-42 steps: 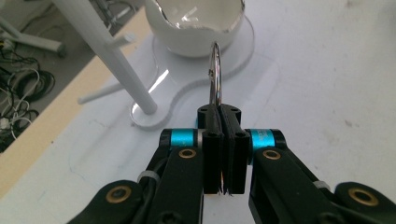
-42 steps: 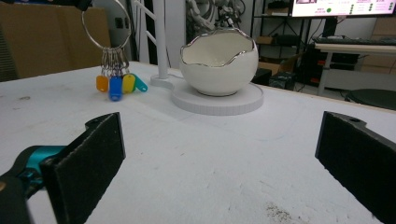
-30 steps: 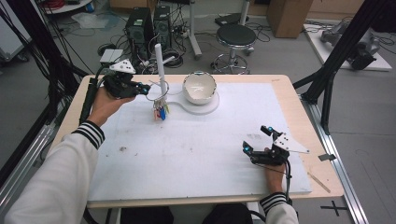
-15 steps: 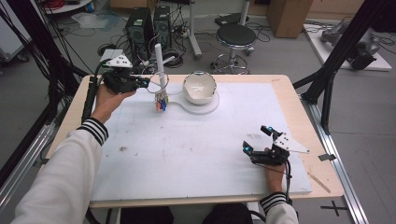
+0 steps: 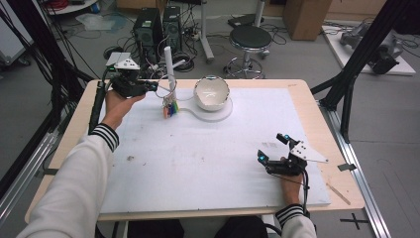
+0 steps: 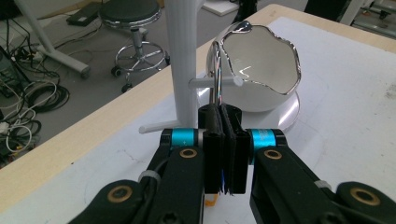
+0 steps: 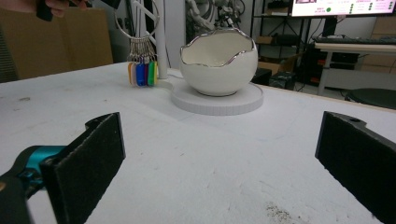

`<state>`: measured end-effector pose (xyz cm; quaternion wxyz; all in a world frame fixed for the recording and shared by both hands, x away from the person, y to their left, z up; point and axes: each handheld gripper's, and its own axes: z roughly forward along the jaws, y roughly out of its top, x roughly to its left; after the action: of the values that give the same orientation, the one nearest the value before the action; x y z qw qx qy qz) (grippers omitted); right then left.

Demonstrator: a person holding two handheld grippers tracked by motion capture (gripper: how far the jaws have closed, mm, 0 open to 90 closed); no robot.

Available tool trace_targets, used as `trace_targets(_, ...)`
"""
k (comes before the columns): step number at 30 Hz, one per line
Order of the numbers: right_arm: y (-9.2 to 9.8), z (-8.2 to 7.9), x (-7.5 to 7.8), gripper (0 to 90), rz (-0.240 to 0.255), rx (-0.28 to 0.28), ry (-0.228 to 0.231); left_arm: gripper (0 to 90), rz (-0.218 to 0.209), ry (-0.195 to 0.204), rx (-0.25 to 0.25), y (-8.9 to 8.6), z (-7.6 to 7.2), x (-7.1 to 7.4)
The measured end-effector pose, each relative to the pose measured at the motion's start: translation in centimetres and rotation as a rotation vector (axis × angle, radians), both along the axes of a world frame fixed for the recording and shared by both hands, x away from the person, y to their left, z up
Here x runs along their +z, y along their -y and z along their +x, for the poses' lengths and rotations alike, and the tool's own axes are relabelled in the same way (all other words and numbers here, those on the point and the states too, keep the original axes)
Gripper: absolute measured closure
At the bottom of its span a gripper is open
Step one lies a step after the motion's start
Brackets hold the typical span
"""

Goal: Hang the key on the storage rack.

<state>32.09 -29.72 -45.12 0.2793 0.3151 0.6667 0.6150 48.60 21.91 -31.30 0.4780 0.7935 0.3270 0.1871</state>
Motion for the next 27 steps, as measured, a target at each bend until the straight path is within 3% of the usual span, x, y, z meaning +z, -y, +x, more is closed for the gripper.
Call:
trace_targets(13,0.0,0.0,0.0,1.0,0.000,0.002,0.000,87.3,0.018,-0.023,0.032,0.1,0.9,-1.1)
trace_targets(19,0.0,0.0,0.0,1.0,-0.001,0.000,0.000,86.4,0.056,0.027,0.048,0.3,0.6,-2.0)
trace_targets(21,0.0,0.0,0.0,0.9,-0.001,0.000,0.001,85.4,0.041,0.047,0.064,0.2,0.5,-2.4)
trace_targets(24,0.0,0.0,0.0,1.0,0.001,0.003,0.000,76.3,0.032,0.036,0.083,0.1,0.4,-2.5)
trace_targets(27,0.0,0.0,0.0,1.0,0.000,0.001,-0.001,61.2,0.069,0.065,0.063,0.1,-0.1,-2.5)
